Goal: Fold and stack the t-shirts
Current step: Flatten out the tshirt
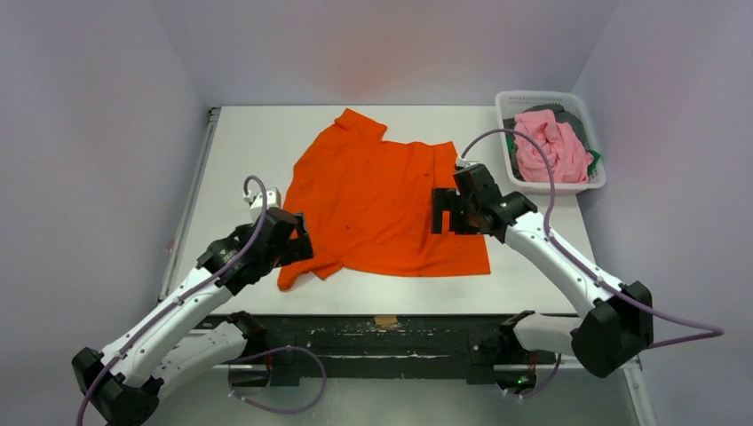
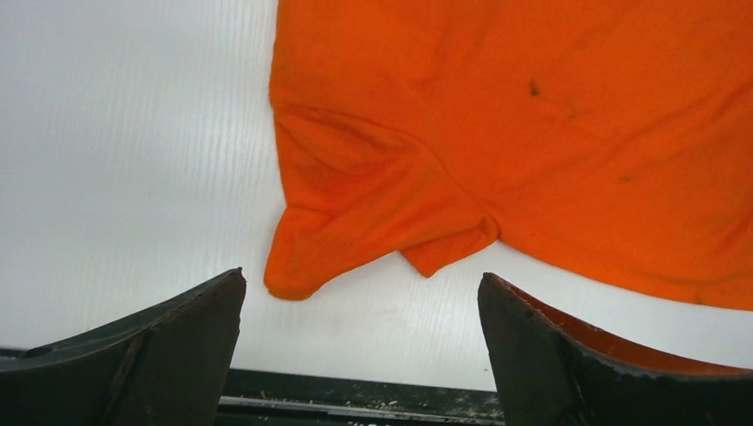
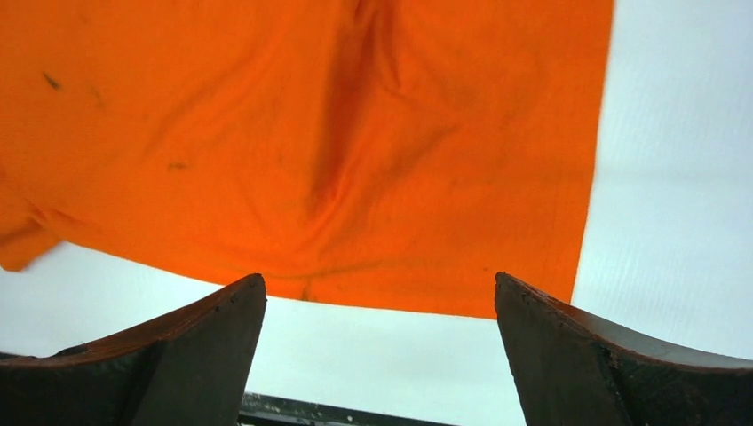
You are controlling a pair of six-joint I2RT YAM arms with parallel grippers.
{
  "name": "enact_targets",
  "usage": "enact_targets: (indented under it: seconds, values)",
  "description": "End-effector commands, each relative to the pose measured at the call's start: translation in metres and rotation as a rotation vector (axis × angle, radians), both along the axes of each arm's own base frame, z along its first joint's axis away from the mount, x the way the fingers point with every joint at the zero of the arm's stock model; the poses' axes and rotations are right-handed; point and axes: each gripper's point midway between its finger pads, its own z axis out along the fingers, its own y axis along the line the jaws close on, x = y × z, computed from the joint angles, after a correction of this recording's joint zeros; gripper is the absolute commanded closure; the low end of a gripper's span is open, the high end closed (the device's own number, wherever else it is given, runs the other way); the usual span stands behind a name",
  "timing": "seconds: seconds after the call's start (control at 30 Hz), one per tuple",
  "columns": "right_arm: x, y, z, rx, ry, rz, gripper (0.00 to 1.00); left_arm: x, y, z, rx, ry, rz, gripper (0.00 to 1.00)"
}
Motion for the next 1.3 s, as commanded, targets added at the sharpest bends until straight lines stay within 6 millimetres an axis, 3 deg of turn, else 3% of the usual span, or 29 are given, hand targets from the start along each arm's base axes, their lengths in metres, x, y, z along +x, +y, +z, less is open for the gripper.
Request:
enact_targets:
  seconds: [0.0,0.13,0.27,0.37,0.47,0.57,0.73,0.97,1.13,1.27]
  values:
    - [0.016,-0.017,0.012,0.011,-0.119,-0.159,0.01,0.037,-0.029,0.05,-0.093,-0.195,-0.085,0.0]
    - [0.053,0.002,0.015,0.158,-0.143,-0.122,0.01,0.092,-0.07,0.062,-0.216,-0.233,-0.191,0.0]
    - [0.1,0.018,-0.003,0.281,-0.109,-0.112,0.01,0.158,-0.073,0.042,-0.245,-0.161,-0.168,0.0]
    - [0.137,0.017,-0.02,0.305,-0.08,-0.142,0.01,0.194,-0.08,0.012,-0.239,-0.071,-0.174,0.0]
    - [0.165,0.012,-0.041,0.294,-0.055,-0.179,0.03,0.212,-0.085,-0.018,-0.273,0.027,-0.168,0.0]
    - [0.178,0.006,-0.067,0.3,-0.029,-0.222,0.03,0.216,-0.081,-0.047,-0.29,0.102,-0.133,0.0]
    - [0.166,-0.015,-0.104,0.306,0.053,-0.319,0.06,0.2,-0.066,-0.081,-0.281,0.205,-0.065,0.0]
    - [0.106,-0.055,-0.126,0.212,0.1,-0.517,0.06,0.167,-0.056,-0.1,-0.288,0.28,0.011,0.0]
    - [0.065,-0.08,-0.132,0.119,0.126,-0.631,0.06,0.15,-0.049,-0.098,-0.284,0.282,0.04,0.0]
    - [0.072,-0.082,-0.114,0.109,0.054,-0.593,0.06,0.146,-0.051,-0.09,-0.305,0.262,0.023,0.0]
